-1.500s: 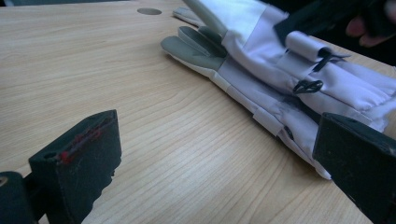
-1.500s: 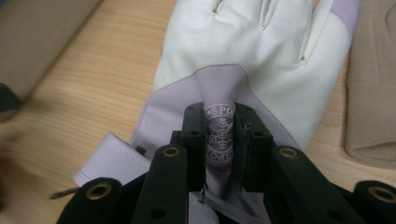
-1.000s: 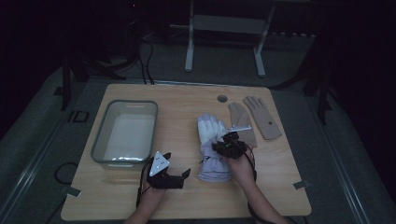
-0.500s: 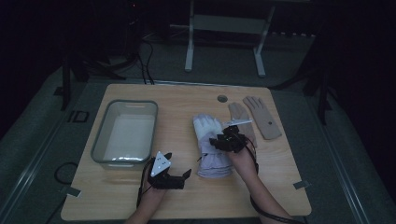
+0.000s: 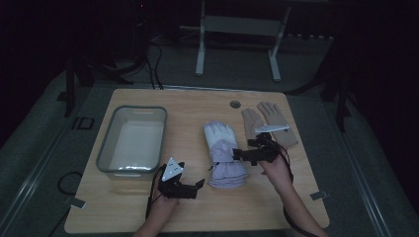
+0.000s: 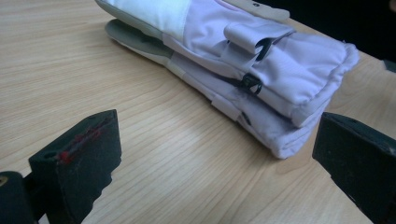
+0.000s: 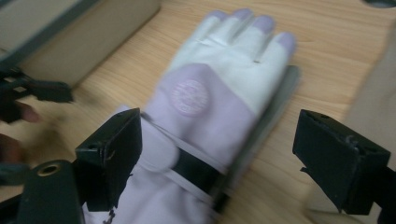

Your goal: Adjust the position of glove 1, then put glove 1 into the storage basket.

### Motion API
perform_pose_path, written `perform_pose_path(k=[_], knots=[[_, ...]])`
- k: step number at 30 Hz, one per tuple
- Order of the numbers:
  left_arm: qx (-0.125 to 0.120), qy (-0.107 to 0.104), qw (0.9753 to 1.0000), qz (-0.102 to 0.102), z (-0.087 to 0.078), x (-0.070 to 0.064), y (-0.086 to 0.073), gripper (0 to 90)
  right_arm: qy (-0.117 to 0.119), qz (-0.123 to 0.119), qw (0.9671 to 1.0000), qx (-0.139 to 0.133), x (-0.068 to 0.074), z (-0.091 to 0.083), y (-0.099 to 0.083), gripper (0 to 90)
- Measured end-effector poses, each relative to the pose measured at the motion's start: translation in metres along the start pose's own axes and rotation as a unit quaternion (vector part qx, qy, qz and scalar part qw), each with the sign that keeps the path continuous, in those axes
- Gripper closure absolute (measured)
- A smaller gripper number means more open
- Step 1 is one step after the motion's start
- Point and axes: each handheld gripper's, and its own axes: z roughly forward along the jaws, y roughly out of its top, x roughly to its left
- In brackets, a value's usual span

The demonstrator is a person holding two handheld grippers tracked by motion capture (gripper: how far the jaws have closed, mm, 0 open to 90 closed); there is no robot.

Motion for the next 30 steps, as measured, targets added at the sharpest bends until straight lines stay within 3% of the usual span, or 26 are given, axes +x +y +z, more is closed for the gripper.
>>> perform_pose_path(k=[4, 8, 10, 12, 14, 16, 18, 20, 22, 23, 26, 30], knots=[[0.003, -0.009, 1.0000, 0.001, 0.000, -0.002, 0.010, 1.4, 0.001, -0.010, 0.9999, -0.009, -0.010, -0.004, -0.003, 16.8], [0.004, -0.031, 0.9993, -0.020, 0.002, -0.005, 0.024, 1.4, -0.001, -0.009, 0.9999, -0.014, -0.016, -0.007, -0.001, 17.7], [0.025, -0.032, 0.9989, -0.023, 0.006, -0.008, 0.032, 1.4, 0.012, 0.001, 0.9999, -0.006, -0.016, -0.006, 0.002, 17.8], [0.066, -0.027, 0.9972, -0.023, 0.012, -0.012, 0.040, 1.4, 0.020, 0.017, 0.9996, -0.008, -0.014, -0.005, 0.004, 14.8], [0.099, -0.012, 0.9947, -0.026, 0.019, -0.016, 0.048, 1.4, 0.018, 0.011, 0.9997, -0.012, -0.009, -0.002, 0.007, 13.2], [0.111, -0.025, 0.9927, -0.040, 0.023, -0.017, 0.055, 1.5, 0.019, 0.011, 0.9997, -0.013, -0.005, 0.002, 0.011, 13.4], [0.116, -0.026, 0.9918, -0.046, 0.027, -0.018, 0.061, 5.5, 0.019, 0.009, 0.9998, -0.004, -0.002, 0.008, 0.014, 18.5], [0.123, -0.025, 0.9906, -0.055, 0.029, -0.019, 0.066, 5.6, 0.014, 0.008, 0.9999, 0.005, -0.001, 0.013, 0.016, 34.8], [0.130, -0.024, 0.9896, -0.057, 0.032, -0.021, 0.068, 7.0, 0.012, 0.018, 0.9997, 0.012, -0.003, 0.018, 0.015, 41.6], [0.131, -0.022, 0.9895, -0.056, 0.032, -0.022, 0.068, 8.9, 0.010, 0.019, 0.9996, 0.018, -0.004, 0.020, 0.013, 50.2], [0.145, -0.012, 0.9880, -0.053, 0.038, -0.023, 0.066, 13.6, -0.007, 0.024, 0.9991, 0.034, -0.007, 0.028, 0.006, 51.5], [0.174, -0.004, 0.9833, -0.054, 0.049, -0.022, 0.056, 15.4, 0.005, 0.044, 0.9974, 0.057, -0.015, 0.038, -0.004, 52.5]])
